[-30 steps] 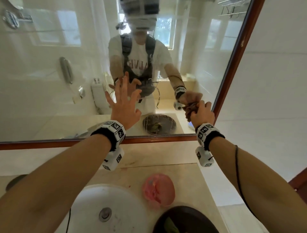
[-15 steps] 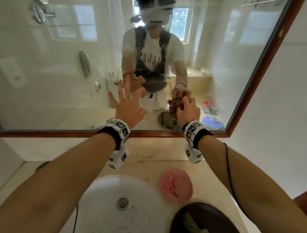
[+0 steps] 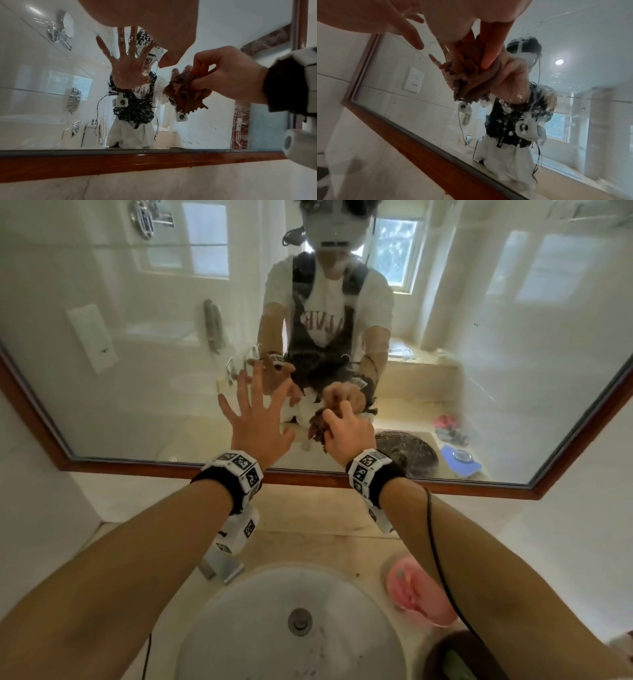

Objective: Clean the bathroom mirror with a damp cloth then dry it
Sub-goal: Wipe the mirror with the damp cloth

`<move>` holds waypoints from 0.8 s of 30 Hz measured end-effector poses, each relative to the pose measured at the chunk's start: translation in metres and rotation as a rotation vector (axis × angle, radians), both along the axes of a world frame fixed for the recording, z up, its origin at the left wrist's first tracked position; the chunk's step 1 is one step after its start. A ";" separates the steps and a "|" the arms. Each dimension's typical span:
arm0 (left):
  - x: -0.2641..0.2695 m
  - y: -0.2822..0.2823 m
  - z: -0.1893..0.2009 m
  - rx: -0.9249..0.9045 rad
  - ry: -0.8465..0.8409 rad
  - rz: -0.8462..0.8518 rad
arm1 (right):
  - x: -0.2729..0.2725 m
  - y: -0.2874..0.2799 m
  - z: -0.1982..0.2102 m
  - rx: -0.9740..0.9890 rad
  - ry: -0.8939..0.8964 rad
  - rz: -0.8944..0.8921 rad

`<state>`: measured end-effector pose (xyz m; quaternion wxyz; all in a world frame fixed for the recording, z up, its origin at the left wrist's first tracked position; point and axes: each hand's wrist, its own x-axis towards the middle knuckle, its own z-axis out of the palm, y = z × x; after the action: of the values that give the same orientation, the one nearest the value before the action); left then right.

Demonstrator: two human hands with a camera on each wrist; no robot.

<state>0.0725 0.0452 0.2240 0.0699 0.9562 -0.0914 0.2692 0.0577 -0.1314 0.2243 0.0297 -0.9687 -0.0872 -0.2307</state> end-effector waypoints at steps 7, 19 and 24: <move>-0.005 -0.017 0.000 -0.025 -0.024 -0.061 | -0.009 -0.050 0.003 0.007 0.037 -0.159; -0.032 -0.054 0.011 -0.044 -0.011 0.008 | -0.027 -0.140 0.022 0.109 -0.067 -0.242; -0.037 -0.040 0.010 -0.072 0.002 0.019 | -0.023 -0.123 0.021 0.118 -0.058 -0.238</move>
<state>0.0357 0.0049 0.2344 0.1016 0.9541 -0.0726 0.2722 0.0350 -0.2542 0.2451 0.0567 -0.9616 0.0411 -0.2654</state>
